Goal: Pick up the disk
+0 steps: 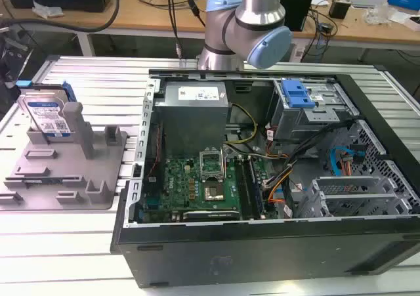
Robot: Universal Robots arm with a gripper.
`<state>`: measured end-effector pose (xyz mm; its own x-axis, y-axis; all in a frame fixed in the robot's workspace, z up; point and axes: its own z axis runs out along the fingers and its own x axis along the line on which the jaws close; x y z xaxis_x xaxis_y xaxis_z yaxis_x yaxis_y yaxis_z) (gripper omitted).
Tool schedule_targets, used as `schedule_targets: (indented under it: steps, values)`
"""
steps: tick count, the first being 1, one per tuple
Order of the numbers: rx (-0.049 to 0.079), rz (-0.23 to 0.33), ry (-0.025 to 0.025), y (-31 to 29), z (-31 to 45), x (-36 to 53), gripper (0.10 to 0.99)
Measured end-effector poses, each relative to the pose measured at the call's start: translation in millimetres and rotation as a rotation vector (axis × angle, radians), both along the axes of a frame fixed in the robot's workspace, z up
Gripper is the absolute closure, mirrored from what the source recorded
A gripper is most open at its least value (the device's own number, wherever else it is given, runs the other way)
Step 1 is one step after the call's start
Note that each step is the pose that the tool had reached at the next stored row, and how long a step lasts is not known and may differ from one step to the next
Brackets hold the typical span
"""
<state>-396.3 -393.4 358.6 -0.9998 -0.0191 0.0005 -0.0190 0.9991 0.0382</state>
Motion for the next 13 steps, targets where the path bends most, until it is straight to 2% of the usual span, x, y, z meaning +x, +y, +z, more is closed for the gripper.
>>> schedule_targets:
  steps: [8, 10, 13]
  values:
    - [0.000, 0.005, 0.0000, 0.0, 0.0, 0.0, 0.980]
    - [0.000, 0.034, -0.0001, 0.0, -0.1, 0.0, 0.980]
    - [0.000, 0.130, 0.0000, 0.0, -0.1, 0.0, 0.980]
